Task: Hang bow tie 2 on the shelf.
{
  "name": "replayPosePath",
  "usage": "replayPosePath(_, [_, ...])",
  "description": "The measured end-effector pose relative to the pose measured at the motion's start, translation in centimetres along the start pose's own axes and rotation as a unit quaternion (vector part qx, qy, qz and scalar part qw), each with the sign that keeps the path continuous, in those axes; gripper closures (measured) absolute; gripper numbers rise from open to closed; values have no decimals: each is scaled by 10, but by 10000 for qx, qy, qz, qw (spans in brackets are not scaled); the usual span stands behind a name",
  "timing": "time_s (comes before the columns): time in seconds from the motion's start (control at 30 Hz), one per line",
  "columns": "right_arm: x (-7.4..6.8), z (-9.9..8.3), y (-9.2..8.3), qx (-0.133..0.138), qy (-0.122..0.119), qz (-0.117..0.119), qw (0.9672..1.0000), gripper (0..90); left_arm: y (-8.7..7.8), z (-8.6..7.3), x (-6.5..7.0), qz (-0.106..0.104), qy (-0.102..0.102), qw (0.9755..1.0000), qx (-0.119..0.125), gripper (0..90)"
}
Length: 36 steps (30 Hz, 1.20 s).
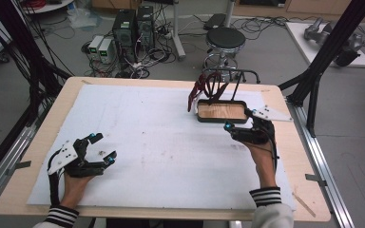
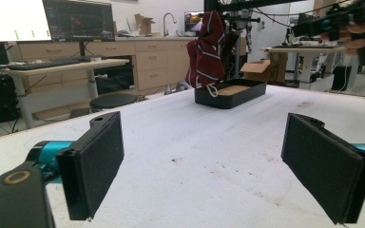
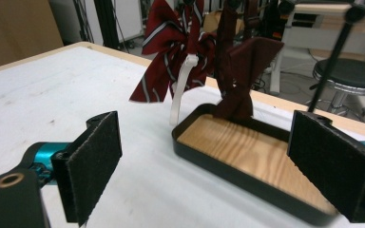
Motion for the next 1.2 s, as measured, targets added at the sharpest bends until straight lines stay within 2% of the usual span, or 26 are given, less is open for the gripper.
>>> replayPosePath(0.2, [-10, -22, -36, 530, -212, 82, 9983, 104, 0, 0, 0, 42, 22, 10000, 12, 144])
replayPosePath(0.33, [-18, -41, -54, 905, -315, 92, 9954, 104, -1, 0, 0, 68, -51, 10000, 1, 145])
replayPosePath(0.37, [-20, -45, -57, 889, -311, 81, 9955, 104, -1, 1, 0, 74, -48, 10000, -1, 144])
replayPosePath(0.47, [-27, -56, -65, 1062, -366, 90, 9936, 104, -3, 1, 0, 157, -29, 9999, 48, 144])
replayPosePath(0.57, [-30, -64, -67, 1118, -463, 138, 9926, 104, -4, 1, -1, 233, -48, 9997, 69, 143])
replayPosePath(0.67, [-32, -67, -68, 1193, -421, 129, 9919, 104, -5, 2, 0, 287, -47, 9995, 96, 143])
replayPosePath(0.9, [-35, -79, -64, 1227, -448, 37, 9914, 104, -8, 3, 0, 375, -30, 9992, 114, 142])
replayPosePath(1.07, [-35, -85, -62, 1322, -368, -48, 9905, 104, -10, 3, 1, 401, -9, 9991, 101, 143])
replayPosePath(1.2, [-34, -89, -62, 1280, -387, -131, 9909, 104, -11, 3, 2, 448, -7, 9990, 96, 142])
Point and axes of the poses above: each handheld gripper's, and its own axes: y roughly forward along the jaws, z roughly out of its top, x roughly to its right, the point moved 2 cm from there along y, roughly forward along the jaws, and after that the axes turned 14 degrees about x, right-handed, at the moved point
